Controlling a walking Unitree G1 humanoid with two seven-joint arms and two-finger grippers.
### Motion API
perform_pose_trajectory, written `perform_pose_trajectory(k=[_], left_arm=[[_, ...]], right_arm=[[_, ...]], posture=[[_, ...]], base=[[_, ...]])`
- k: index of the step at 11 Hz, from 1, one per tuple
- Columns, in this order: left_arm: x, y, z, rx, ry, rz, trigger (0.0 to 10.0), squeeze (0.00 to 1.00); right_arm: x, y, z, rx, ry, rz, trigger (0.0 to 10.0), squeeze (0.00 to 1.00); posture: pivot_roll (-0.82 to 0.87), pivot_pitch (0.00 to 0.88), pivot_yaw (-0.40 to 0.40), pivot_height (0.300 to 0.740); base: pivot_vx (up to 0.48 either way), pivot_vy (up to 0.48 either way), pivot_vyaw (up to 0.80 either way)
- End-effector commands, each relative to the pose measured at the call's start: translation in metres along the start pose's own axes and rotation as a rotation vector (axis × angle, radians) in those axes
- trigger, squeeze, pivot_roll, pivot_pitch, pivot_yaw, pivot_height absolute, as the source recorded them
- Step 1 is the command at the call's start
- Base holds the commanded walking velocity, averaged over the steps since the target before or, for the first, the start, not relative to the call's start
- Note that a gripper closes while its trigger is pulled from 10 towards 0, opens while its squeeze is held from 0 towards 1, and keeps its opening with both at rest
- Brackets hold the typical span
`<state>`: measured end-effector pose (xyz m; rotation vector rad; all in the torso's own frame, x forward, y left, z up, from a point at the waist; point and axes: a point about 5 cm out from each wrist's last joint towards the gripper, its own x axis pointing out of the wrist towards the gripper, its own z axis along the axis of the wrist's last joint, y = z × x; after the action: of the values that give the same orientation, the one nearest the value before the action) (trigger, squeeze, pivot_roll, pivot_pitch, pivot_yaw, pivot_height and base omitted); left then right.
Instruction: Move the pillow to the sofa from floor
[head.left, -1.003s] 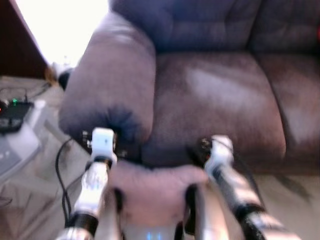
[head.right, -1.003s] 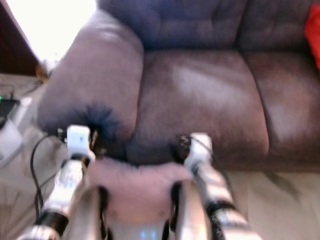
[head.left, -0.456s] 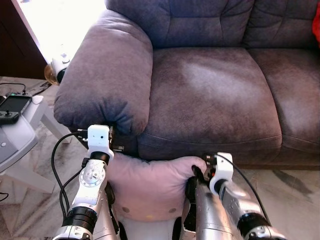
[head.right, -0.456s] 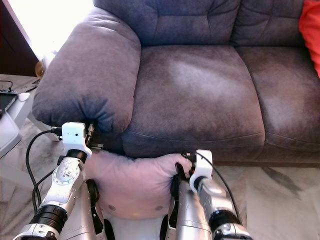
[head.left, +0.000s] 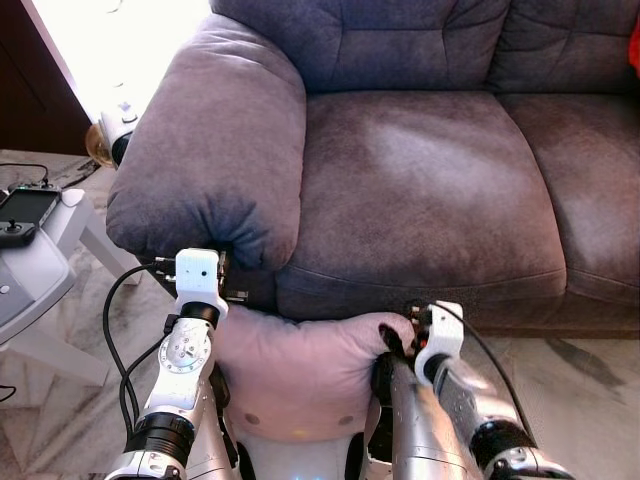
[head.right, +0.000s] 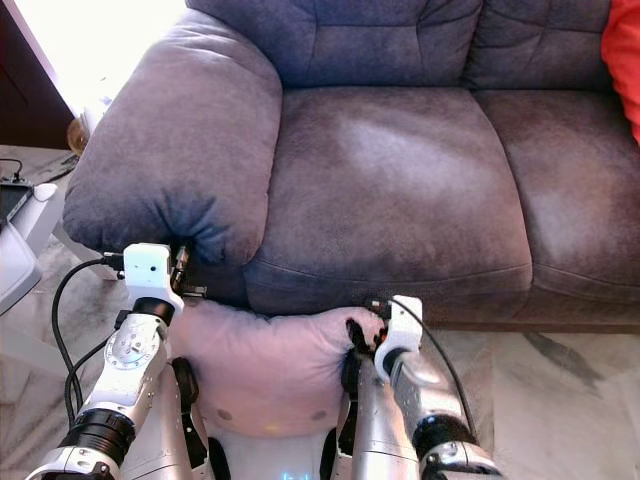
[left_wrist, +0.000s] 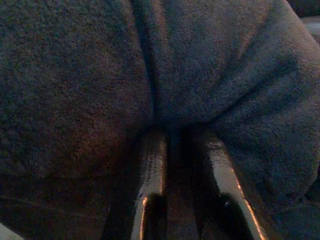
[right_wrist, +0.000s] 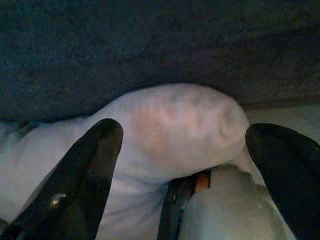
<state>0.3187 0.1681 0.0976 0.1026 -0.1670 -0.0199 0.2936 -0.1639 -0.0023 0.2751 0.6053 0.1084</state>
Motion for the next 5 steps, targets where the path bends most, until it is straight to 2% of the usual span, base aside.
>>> perform_pose_trajectory(k=[1, 2, 3, 4, 5], left_arm=[[-0.0079, 0.0113, -0.0136, -0.015, 0.081, 0.052, 10.0, 0.0], [-0.0091, 0.0108, -0.0143, -0.015, 0.084, 0.05, 10.0, 0.0], [-0.0106, 0.0103, -0.0141, -0.016, 0.081, 0.049, 10.0, 0.0], [-0.0105, 0.0097, -0.0132, -0.019, 0.079, 0.048, 10.0, 0.0], [-0.011, 0.0093, -0.0115, -0.021, 0.073, 0.046, 10.0, 0.0]], right_arm=[[-0.001, -0.0061, 0.0003, 0.017, -0.006, -0.028, 10.0, 1.0], [-0.0002, -0.0082, 0.0014, -0.023, 0.016, -0.051, 10.0, 1.0], [0.0003, -0.0077, 0.0033, -0.018, 0.01, -0.048, 10.0, 1.0], [0.0011, -0.0068, 0.0058, -0.025, 0.005, -0.04, 10.0, 0.0], [0.0011, -0.0078, 0.0066, -0.026, 0.003, -0.043, 10.0, 0.0]], posture=[[0.04, 0.188, -0.062, 0.49], [0.03, 0.191, -0.062, 0.49], [0.04, 0.201, -0.064, 0.49], [0.04, 0.207, -0.066, 0.49], [0.04, 0.219, -0.067, 0.49]], base=[[0.0, 0.0, 0.0], [0.0, 0.0, 0.0], [0.0, 0.0, 0.0], [0.0, 0.0, 0.0], [0.0, 0.0, 0.0]])
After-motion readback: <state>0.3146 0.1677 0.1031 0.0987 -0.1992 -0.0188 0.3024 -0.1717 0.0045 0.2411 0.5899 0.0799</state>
